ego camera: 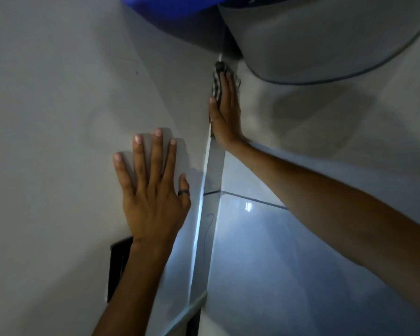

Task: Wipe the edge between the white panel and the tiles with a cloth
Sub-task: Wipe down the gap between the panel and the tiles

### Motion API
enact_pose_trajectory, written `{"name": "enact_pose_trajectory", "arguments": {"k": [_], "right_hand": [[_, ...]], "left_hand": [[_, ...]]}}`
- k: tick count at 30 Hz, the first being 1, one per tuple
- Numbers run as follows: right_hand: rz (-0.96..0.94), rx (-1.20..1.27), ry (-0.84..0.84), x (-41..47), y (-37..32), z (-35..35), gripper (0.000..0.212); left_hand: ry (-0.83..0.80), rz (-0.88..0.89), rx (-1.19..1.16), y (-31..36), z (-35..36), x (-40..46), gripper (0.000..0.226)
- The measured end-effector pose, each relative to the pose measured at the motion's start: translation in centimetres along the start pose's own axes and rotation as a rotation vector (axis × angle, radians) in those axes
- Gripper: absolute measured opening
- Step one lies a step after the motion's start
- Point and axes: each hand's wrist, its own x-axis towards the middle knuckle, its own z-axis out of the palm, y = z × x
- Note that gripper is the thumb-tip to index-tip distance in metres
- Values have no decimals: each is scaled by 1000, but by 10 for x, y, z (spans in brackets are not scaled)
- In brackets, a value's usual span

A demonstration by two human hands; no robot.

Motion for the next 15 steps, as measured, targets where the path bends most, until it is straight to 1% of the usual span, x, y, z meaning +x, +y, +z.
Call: {"name": "enact_pose_trajectory", "arguments": {"k": [3,6,8,12,15], "right_hand": [[29,10,-65,11,-11,-7,68],[52,3,-142,5,-17,-16,70],[50,-19,-165,-2,-16,-19,72],[65,-80,-203,-47,-12,-14,74],[45,-121,-240,-92,-5,-9,75]], "left_hand": [[-62,-1,2,1,-7,4,73],[-86,22,-4,-4,-11,-2,73],[-100,23,-14,-8,-15,-12,73],[-112,5,-43,-19,-20,-42,75],[-92,-31,-45,-28,-24,-66,76]]}}
